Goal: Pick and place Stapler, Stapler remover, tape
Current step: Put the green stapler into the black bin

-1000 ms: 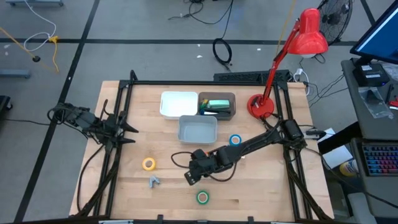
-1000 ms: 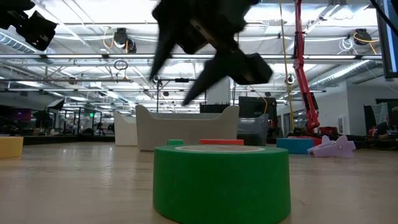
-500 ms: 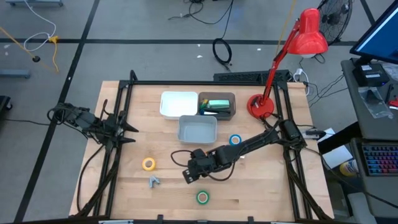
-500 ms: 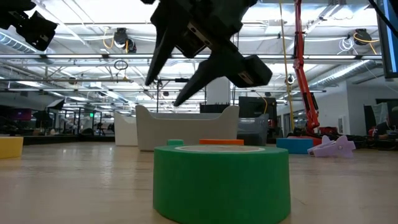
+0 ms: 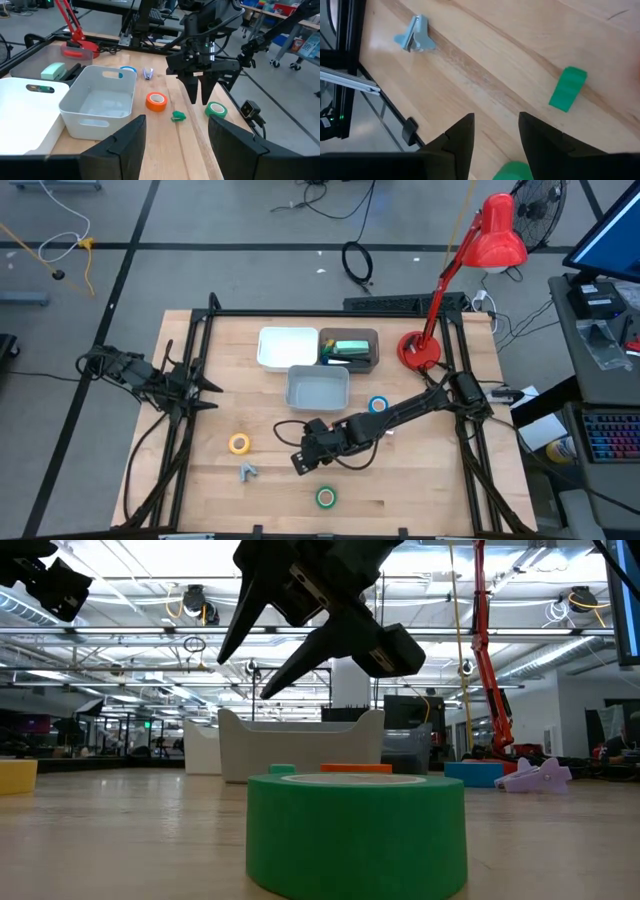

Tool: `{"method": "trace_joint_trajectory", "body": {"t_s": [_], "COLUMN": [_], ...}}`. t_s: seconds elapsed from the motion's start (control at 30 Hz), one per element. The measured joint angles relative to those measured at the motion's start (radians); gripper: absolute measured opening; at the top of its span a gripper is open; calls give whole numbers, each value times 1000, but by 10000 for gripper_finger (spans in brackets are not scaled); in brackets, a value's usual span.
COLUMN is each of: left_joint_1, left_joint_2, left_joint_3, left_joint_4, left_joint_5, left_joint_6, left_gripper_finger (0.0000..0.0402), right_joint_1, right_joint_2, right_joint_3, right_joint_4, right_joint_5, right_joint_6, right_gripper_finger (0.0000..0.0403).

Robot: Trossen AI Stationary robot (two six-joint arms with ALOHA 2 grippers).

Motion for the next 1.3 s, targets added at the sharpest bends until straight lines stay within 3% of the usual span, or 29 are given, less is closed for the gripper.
{"method": "trace_joint_trajectory", "body": {"t_s": [0.83,1.3], "left_joint_1": [0,0], "left_joint_2": [0,0], "left_joint_3": [0,0], "left_joint_4": [0,0], "left_joint_5": [0,0], "left_joint_6": [0,0], "left_gripper_finger": [214,214], "right_joint_1": [-1,-13], "right_joint_2": [0,0], "right_joint_3": [0,0], "right_joint_4": [6,103], "right_joint_5": [0,3], "right_joint_6": [-32,-32], "right_gripper_finger": [146,146]}}
